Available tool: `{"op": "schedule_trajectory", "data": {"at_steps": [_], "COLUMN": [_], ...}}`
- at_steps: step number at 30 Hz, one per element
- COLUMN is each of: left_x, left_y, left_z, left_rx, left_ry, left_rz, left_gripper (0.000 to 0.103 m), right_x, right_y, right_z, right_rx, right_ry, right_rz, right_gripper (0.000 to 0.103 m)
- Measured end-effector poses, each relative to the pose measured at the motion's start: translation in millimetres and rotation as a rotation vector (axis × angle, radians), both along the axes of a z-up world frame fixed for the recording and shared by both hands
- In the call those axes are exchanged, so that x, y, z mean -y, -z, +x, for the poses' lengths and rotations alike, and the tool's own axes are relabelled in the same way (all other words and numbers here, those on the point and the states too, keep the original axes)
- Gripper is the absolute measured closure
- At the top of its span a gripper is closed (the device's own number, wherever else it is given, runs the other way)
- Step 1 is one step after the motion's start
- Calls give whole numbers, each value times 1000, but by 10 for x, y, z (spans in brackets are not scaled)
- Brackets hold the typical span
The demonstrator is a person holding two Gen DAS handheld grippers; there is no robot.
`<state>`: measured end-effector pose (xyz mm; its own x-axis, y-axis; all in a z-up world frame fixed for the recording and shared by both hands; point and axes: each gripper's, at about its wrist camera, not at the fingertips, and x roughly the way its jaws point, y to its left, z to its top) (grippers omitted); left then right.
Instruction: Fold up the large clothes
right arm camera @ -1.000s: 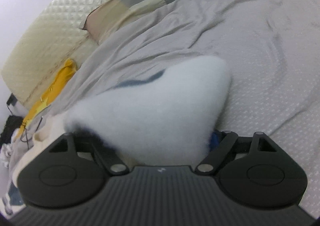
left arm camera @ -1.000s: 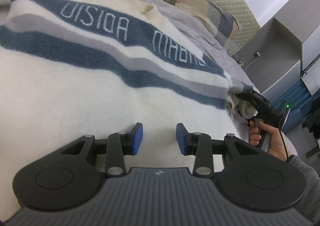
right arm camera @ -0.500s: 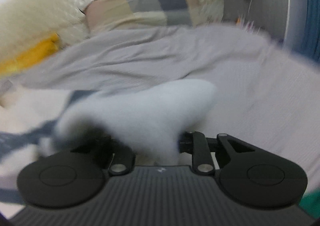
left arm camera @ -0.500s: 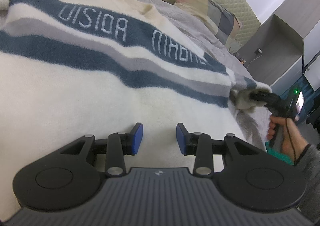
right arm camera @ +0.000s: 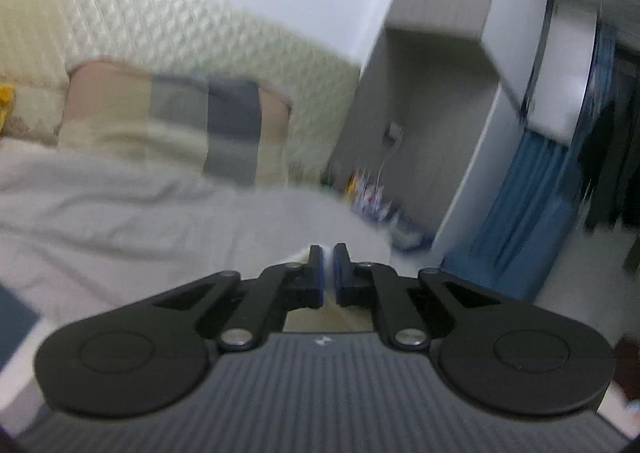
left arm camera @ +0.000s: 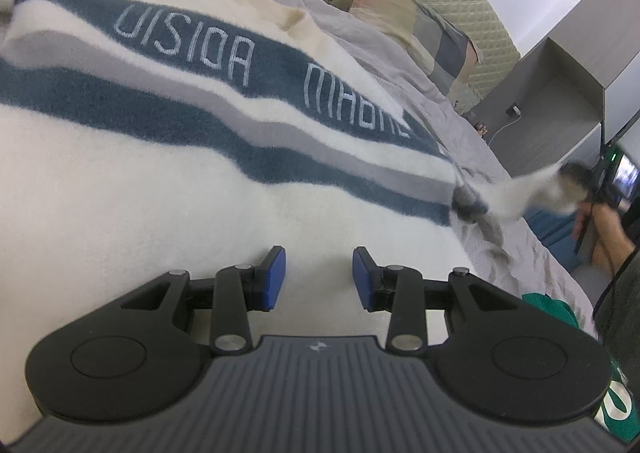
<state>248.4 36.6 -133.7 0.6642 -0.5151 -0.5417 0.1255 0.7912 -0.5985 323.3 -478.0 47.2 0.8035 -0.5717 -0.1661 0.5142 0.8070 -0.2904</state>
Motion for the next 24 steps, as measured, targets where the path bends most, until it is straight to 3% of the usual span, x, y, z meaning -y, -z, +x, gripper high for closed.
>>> {"op": "schedule_trajectory", "data": {"at_steps": [5, 11, 13, 14, 17, 20, 24], "left_x": [-11, -104, -155, -189, -309, -423, -610], "left_y": [-36, -171, -232, -274, -390, -501, -640], "left_z": [-4, -91, -147, -187, -315, -478, -726], "left_rx": [0, 33, 37, 40, 36, 11, -38], "left_ry": [-4, -48, -71, -86, -127, -183, -272], "left_rz": [17, 60, 79, 91, 117, 177, 236], "left_gripper": [61, 61, 61, 61, 58, 49, 45], "right_x": [56, -35, -23, -29, -138, -382, -826], "right_y": [594, 814, 775, 758, 640, 548, 630], "right_z": [-423, -968, -1108, -1202, -1510, -1747, -1919], "right_rx": [-23, 11, 12, 15, 65, 45, -84], "right_ry": [8, 31, 55, 66, 26, -77, -248], "right_rz": [279, 588, 653, 678, 742, 808, 925], "right_gripper": [93, 90, 84, 76, 35, 31, 31]}}
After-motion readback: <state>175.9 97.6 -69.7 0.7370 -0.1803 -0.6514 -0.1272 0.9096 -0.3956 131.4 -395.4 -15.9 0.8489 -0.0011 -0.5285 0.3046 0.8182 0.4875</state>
